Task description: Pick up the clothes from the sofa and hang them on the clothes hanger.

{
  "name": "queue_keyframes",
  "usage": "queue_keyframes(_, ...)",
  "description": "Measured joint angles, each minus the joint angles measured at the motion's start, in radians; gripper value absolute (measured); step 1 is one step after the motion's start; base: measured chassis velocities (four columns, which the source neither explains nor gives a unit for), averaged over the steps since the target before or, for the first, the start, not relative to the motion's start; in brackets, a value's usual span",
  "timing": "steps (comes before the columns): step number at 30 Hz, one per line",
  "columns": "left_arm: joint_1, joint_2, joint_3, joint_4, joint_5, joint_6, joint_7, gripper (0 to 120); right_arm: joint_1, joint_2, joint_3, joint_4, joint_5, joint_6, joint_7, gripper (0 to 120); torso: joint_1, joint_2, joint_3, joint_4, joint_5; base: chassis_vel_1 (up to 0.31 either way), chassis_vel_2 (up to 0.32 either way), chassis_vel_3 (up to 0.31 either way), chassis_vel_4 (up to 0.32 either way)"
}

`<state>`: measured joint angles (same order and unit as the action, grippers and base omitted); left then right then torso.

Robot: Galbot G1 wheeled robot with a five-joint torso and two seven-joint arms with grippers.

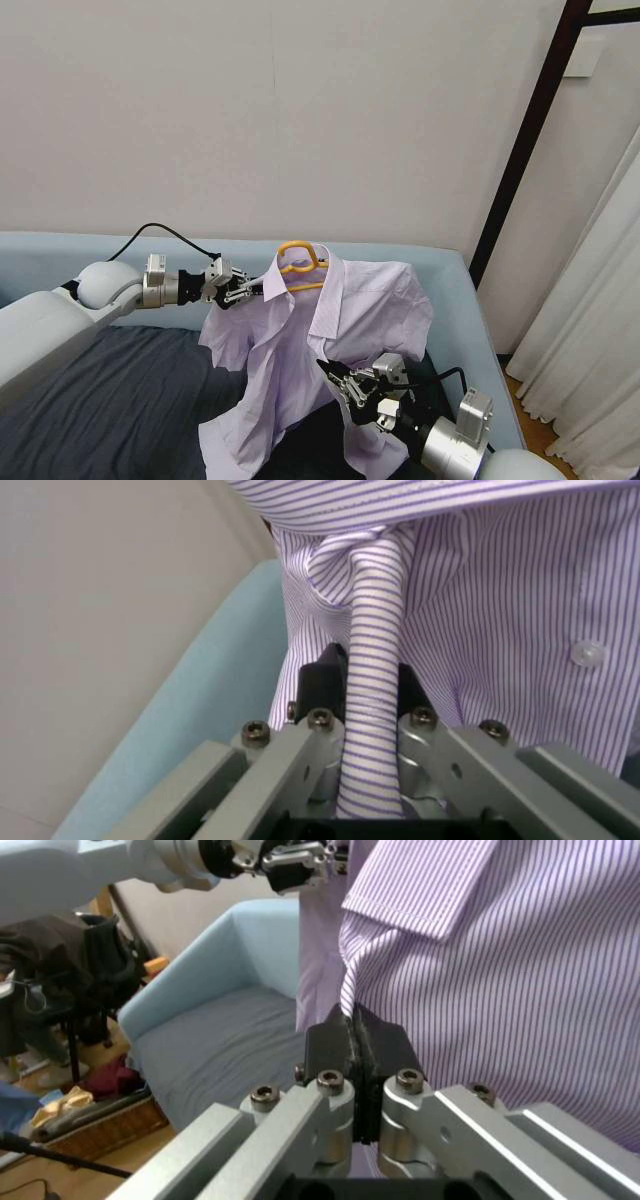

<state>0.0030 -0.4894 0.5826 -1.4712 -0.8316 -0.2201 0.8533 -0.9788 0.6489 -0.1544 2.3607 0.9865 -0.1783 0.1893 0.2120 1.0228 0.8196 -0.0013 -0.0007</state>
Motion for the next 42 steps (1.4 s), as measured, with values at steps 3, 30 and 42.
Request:
queue_keyframes(3,-0.003,0.006,0.001,-0.006,0.000,-0.006,0.003,3,0.005,0.005,-0.004,-0.006,0.000,-0.001,0.005,0,0.000,0.000,0.000,0.0001,-0.0001,0.000,0.000,0.000,0.000)
queue_keyframes(30,0.065,0.038,-0.092,0.048,0.071,-0.139,0.088,3,-0.204,-0.045,0.210,-0.036,-0.226,0.062,-0.055,80,0.000,0.000,0.000,-0.0001,0.0002,0.000,0.000,0.000,0.000)
queue_keyframes(42,0.034,-0.017,-0.085,0.106,0.154,-0.190,0.109,2,-0.181,-0.136,0.264,-0.017,-0.196,0.059,-0.058,100,0.000,0.000,0.000,0.0000,-0.0001,0.000,0.000,0.000,0.000)
